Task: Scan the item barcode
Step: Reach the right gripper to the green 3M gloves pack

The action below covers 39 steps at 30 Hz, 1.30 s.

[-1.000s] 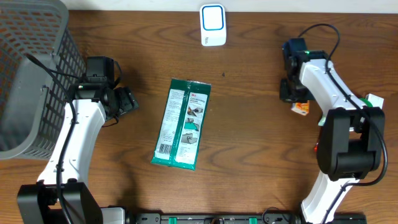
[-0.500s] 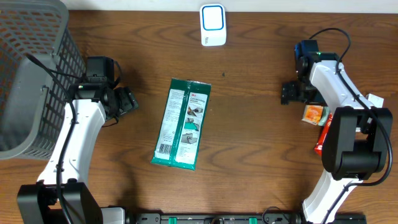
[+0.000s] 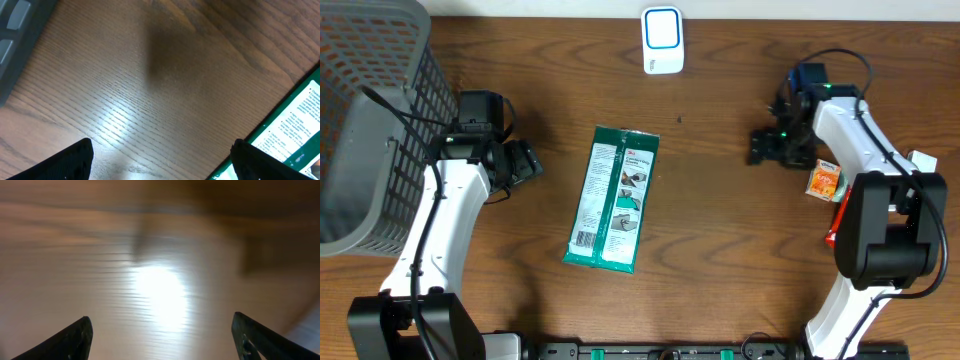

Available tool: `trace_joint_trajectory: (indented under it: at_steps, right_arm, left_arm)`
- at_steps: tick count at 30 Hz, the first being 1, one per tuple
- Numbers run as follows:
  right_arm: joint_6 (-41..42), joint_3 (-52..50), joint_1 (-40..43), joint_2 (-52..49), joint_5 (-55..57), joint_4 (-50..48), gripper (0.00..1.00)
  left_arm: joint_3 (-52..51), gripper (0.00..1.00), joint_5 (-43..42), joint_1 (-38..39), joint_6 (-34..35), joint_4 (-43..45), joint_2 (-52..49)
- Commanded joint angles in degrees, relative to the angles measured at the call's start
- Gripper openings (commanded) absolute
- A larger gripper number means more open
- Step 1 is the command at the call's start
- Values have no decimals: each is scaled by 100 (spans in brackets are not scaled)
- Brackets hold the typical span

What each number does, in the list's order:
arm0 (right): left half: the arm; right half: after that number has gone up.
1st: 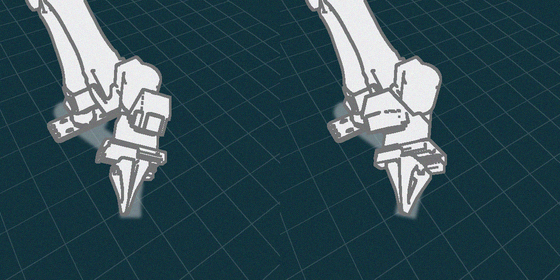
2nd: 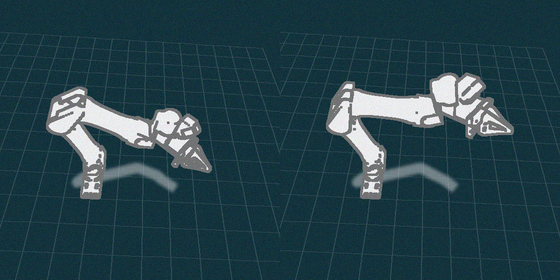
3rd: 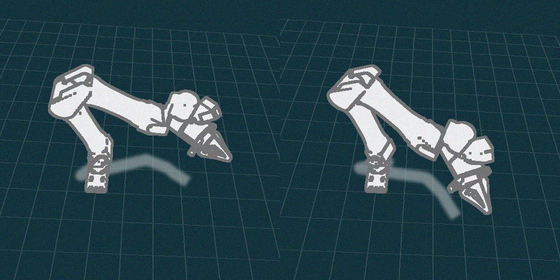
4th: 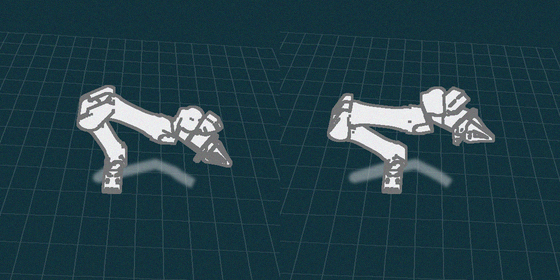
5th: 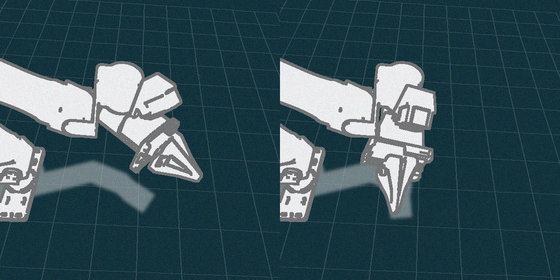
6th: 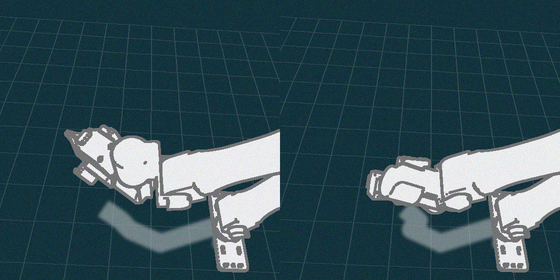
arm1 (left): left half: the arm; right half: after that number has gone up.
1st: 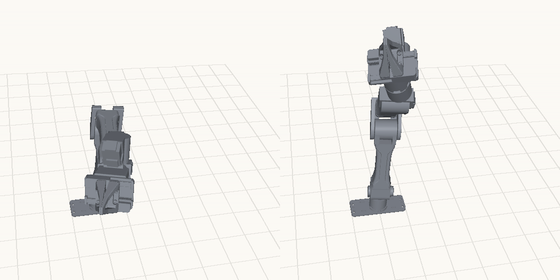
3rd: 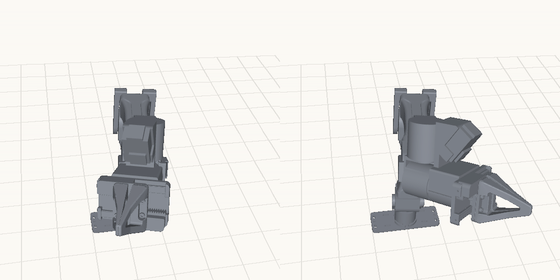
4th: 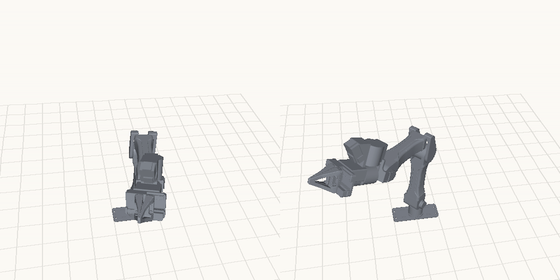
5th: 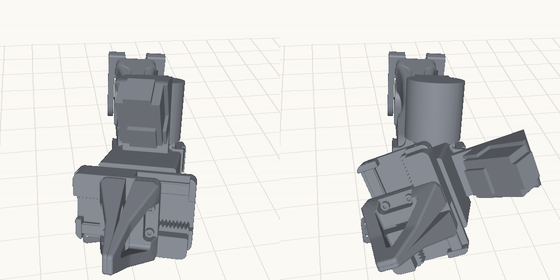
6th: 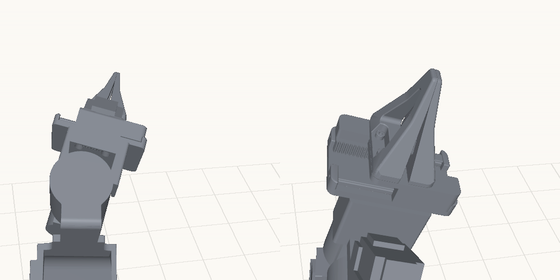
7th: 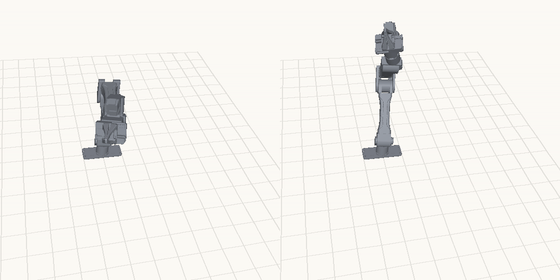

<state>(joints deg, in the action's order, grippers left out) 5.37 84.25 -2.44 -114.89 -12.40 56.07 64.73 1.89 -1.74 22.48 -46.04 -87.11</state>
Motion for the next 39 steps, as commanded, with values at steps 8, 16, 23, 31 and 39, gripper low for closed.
trace_joint_trajectory:
  at_steps: [8, 16, 23, 31, 39]
  right_arm:
    - [706, 48, -1508, -20, -2138, -769, 95]
    - [1217, 37, -2717, -24, -1215, -975, 97]
    - [1589, 37, -3418, -31, -835, -1204, 98]
    - [2009, 37, -3770, -31, -280, -1606, 99]
    - [2009, 37, -3845, -31, -7, -1633, 99]
  left_arm:
    - [28, 89, 92, -17, -13, 2, 15]
    - [28, 89, 92, -17, -13, 2, 15]
    - [28, 89, 92, -17, -13, 2, 15]
    - [28, 89, 94, -17, -15, 2, 15]
    - [28, 89, 92, -17, -15, 2, 15]
